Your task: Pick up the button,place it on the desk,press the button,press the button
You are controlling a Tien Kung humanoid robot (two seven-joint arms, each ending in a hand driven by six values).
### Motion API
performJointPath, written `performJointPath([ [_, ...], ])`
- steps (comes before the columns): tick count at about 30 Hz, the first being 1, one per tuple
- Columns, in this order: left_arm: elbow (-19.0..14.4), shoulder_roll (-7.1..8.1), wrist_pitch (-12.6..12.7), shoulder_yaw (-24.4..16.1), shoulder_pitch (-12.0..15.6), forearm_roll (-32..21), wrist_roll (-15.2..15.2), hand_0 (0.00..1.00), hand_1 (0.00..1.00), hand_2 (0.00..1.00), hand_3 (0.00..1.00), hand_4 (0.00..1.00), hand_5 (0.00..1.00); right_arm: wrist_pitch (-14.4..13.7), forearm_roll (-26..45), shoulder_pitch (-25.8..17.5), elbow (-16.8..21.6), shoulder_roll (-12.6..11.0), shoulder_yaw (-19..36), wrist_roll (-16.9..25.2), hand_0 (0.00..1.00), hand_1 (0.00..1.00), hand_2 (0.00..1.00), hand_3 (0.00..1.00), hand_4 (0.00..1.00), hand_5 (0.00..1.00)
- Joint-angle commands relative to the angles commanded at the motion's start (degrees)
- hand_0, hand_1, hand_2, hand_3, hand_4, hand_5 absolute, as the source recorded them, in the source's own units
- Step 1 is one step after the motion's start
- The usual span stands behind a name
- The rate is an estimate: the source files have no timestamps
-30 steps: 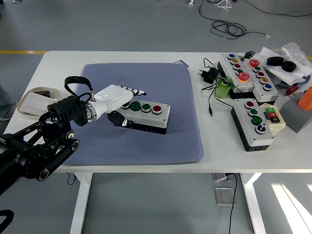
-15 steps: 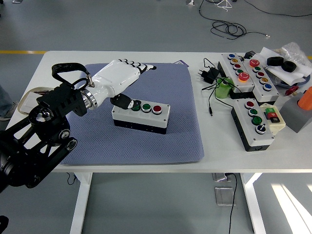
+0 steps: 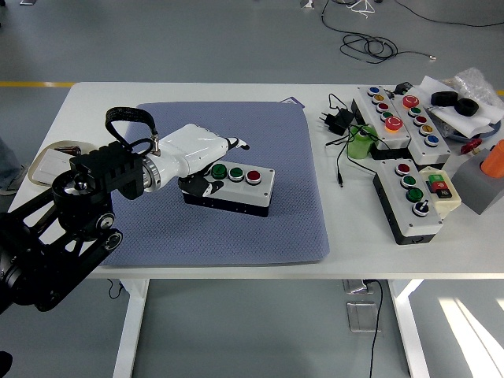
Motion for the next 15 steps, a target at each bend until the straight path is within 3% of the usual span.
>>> performJointPath([
  [4, 0.18, 0.21, -1.6, 0.65, -0.1, 0.0, 0.63, 0.016, 0.058, 0.089, 0.872, 0.51, 0.002, -0.01, -0.1, -0.08, 0.0, -0.02, 0.02, -0.03, 0.787, 0.797, 0.817, 0.751, 0.412, 0.479],
  [15, 2.62, 0.24, -1.94, 3.11, -0.61, 0.0, 0.97, 0.018, 0.069, 0.095, 0.874, 0.529, 0.002, -0.08, -0.07, -0.31, 0.0, 0.06, -0.1, -0.12, 0.787, 0.797, 0.817, 0.751, 0.412, 0.479],
])
